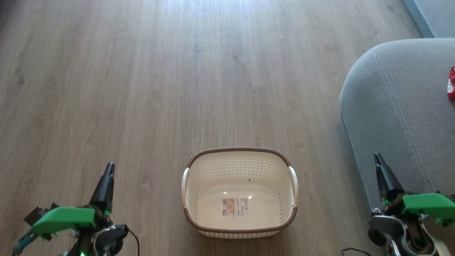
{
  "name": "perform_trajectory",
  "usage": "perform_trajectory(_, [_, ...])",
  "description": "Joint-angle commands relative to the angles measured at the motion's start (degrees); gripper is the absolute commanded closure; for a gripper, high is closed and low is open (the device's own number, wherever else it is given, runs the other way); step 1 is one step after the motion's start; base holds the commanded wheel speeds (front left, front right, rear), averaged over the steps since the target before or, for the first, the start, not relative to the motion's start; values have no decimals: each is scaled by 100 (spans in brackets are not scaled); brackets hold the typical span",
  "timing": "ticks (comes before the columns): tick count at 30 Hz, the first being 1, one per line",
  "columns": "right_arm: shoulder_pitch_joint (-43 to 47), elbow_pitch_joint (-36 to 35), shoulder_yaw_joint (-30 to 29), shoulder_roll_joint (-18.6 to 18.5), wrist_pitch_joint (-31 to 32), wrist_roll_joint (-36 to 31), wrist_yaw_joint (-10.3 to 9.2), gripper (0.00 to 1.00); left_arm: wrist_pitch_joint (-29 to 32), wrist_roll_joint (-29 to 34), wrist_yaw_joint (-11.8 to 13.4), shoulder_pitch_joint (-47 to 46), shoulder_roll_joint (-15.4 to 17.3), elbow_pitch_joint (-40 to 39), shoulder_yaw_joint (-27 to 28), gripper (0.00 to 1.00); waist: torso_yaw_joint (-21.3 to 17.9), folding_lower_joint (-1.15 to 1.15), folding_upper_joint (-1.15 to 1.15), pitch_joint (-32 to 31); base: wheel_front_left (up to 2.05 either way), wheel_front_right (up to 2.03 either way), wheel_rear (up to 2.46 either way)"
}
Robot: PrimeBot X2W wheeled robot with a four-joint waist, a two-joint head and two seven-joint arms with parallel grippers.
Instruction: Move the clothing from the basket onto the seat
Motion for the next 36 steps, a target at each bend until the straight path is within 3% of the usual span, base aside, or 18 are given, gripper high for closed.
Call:
perform_trajectory(1, [-299, -233, 82, 2, 60, 118, 0, 100, 44, -110, -54, -314, 84, -207, 215, 100, 0, 0, 0, 0, 0, 0, 0])
perform_trajectory(36, [-299, -233, 83, 2, 59, 119, 0, 100, 44, -111, -54, -313, 84, -208, 214, 100, 0, 0, 0, 0, 0, 0, 0])
